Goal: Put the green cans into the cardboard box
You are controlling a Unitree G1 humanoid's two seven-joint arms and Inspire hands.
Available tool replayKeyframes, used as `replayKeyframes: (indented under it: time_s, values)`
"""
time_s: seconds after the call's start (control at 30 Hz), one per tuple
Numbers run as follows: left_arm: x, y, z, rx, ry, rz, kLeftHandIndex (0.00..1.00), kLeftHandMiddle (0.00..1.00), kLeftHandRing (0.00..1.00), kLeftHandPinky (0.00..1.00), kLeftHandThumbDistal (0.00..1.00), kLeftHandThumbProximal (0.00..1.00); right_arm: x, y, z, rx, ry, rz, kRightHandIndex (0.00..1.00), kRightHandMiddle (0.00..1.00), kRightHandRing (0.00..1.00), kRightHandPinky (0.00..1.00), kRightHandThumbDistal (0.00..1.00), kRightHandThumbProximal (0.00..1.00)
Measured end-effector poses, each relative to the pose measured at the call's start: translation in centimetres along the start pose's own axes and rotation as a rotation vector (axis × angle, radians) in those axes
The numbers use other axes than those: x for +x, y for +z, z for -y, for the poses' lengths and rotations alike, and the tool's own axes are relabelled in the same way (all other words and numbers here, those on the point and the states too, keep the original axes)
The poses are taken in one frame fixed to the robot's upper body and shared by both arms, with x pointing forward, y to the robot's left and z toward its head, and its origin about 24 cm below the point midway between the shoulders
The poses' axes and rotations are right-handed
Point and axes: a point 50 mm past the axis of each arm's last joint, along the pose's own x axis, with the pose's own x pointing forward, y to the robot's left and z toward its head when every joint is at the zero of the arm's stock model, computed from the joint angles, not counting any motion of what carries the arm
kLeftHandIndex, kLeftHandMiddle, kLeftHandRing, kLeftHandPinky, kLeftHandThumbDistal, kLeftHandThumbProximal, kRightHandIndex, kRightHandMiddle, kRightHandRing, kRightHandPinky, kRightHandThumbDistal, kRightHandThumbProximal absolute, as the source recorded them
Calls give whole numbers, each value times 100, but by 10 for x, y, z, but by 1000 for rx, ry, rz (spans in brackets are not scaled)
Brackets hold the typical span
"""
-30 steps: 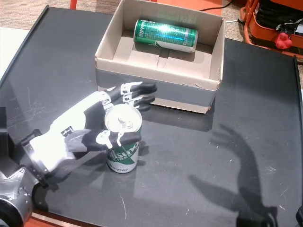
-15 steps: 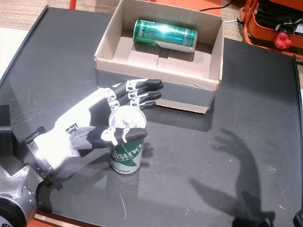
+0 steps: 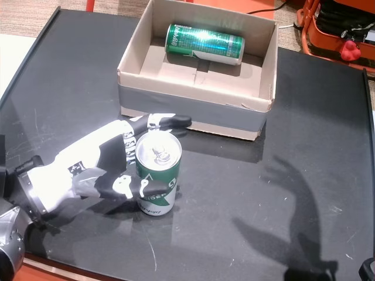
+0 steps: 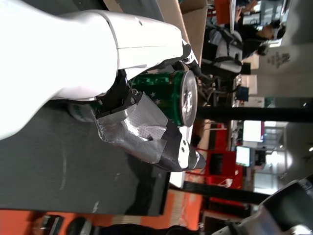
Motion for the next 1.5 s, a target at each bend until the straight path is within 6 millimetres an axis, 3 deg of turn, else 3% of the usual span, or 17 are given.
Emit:
replayKeyframes:
  time_s: [0.07, 0.27, 0.33, 0.57, 0.7, 0.83, 0.9, 1.03, 1.13, 1.17, 1.3, 1.33, 1.4, 1.47, 1.5]
  values:
    - [0, 0, 0, 4, -11, -8, 99, 98, 96, 89, 88, 16, 0, 0, -1, 0, 1, 3, 80, 67, 64, 82, 100, 76]
    - [1, 0, 1, 1, -13, -5, 100, 99, 98, 91, 93, 26, 0, 0, -2, 4, -3, 8, 80, 68, 65, 82, 100, 78]
    - [1, -1, 2, 0, -13, -3, 99, 98, 97, 91, 96, 25, 0, 0, -2, -2, -6, 14, 80, 67, 64, 82, 100, 79]
    - [3, -1, 3, -11, -9, 5, 98, 97, 97, 91, 90, 19, 3, 3, -6, -5, -10, 34, 80, 67, 64, 82, 100, 81]
    - [4, -4, 4, -52, 3, 5, 98, 97, 96, 91, 91, 23, 2, 4, -9, -11, -3, 41, 79, 66, 63, 81, 100, 79]
    - [8, -6, 7, -78, 26, 12, 97, 96, 95, 90, 87, 17, 0, 5, -10, -9, -3, 32, 79, 66, 63, 80, 100, 78]
    - [10, -7, 8, -92, 35, 10, 96, 95, 95, 89, 91, 19, 0, 5, -11, -3, -3, 33, 78, 66, 63, 80, 100, 79]
    - [15, -8, 11, -103, 55, 16, 95, 94, 93, 88, 81, 14, 2, 7, -15, 7, 2, 50, 79, 66, 63, 81, 99, 79]
    - [21, -7, 12, -101, 65, 11, 94, 93, 93, 87, 80, 14, 2, 9, -16, 4, -1, 60, 79, 66, 64, 81, 97, 81]
    - [22, -7, 13, -96, 64, 4, 93, 93, 92, 87, 77, 8, 1, 10, -16, 3, -2, 60, 79, 66, 64, 81, 98, 81]
    - [27, -7, 14, -46, 50, -40, 92, 90, 87, 83, 79, 6, 0, 10, -18, 11, 1, 57, 77, 65, 63, 81, 98, 79]
    - [29, -7, 15, -25, 43, -52, 92, 86, 82, 77, 75, 9, 0, 10, -18, 12, -4, 60, 76, 65, 63, 81, 98, 78]
    - [30, -9, 18, 8, 27, -88, 83, 73, 67, 59, 59, 1, 1, 12, -19, 14, -15, 69, 76, 64, 63, 81, 100, 78]
    - [29, -14, 20, 35, 17, -142, 67, 60, 57, 48, 43, 0, 2, 12, -19, 16, -21, 75, 75, 64, 63, 82, 100, 78]
    - [29, -15, 20, 53, 19, -162, 52, 49, 49, 42, 33, 0, 2, 13, -19, 17, -22, 76, 75, 64, 62, 81, 100, 77]
